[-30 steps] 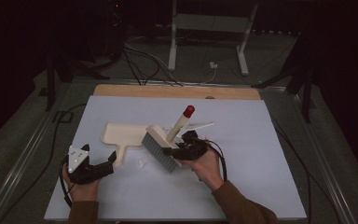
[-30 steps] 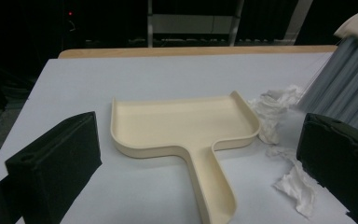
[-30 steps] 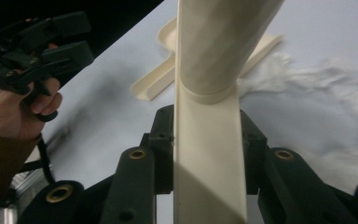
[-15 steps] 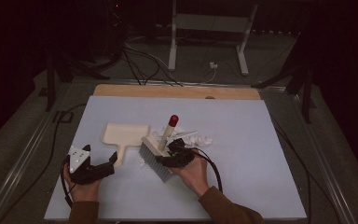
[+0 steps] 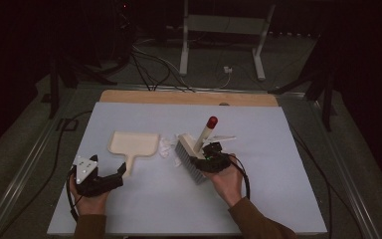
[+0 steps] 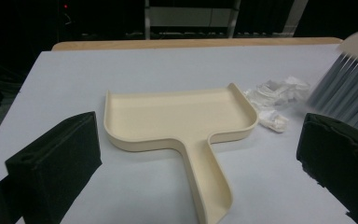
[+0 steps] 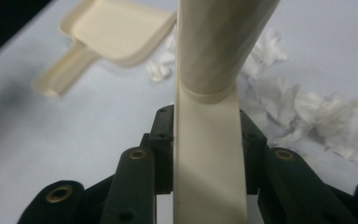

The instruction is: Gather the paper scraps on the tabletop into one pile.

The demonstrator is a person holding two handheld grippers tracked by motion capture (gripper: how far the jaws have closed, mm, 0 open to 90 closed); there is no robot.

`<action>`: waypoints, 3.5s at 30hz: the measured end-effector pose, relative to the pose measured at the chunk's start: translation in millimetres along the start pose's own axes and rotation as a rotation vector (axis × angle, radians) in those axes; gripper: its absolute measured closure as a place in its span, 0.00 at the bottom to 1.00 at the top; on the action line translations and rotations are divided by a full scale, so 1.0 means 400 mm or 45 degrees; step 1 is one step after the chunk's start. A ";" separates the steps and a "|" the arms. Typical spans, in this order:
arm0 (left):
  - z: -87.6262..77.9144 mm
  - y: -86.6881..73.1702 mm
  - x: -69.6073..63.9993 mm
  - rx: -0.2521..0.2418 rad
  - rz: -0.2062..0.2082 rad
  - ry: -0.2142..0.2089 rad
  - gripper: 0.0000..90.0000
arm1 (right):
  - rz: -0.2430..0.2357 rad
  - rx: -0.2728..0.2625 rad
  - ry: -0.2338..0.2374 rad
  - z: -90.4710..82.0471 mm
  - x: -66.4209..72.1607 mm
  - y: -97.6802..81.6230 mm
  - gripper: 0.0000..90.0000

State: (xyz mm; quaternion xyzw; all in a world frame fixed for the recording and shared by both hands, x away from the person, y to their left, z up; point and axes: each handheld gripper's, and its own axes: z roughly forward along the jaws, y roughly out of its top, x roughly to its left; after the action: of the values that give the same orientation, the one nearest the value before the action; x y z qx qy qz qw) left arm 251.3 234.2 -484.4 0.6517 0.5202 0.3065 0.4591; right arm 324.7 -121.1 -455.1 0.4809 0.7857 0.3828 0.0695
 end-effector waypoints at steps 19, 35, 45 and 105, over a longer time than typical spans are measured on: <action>0.000 -0.002 0.005 0.003 -0.004 -0.004 0.00 | 0.064 -0.096 0.014 0.083 0.095 0.053 0.75; -0.002 -0.001 0.008 0.002 -0.012 0.005 0.01 | 0.055 -0.026 -0.140 0.093 0.050 0.048 0.75; -0.002 -0.001 0.007 0.006 -0.009 0.005 0.00 | 0.069 -0.101 -0.065 0.054 0.072 0.064 0.75; -0.003 -0.003 0.009 0.008 -0.016 0.005 0.00 | -0.057 -0.126 -0.184 0.049 0.121 0.040 0.75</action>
State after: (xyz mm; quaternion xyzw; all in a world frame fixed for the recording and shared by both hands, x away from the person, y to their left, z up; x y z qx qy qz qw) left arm 250.7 237.9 -485.3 0.6491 0.5261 0.3032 0.4581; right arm 319.9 -67.5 -445.6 0.4855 0.7693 0.3841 0.1582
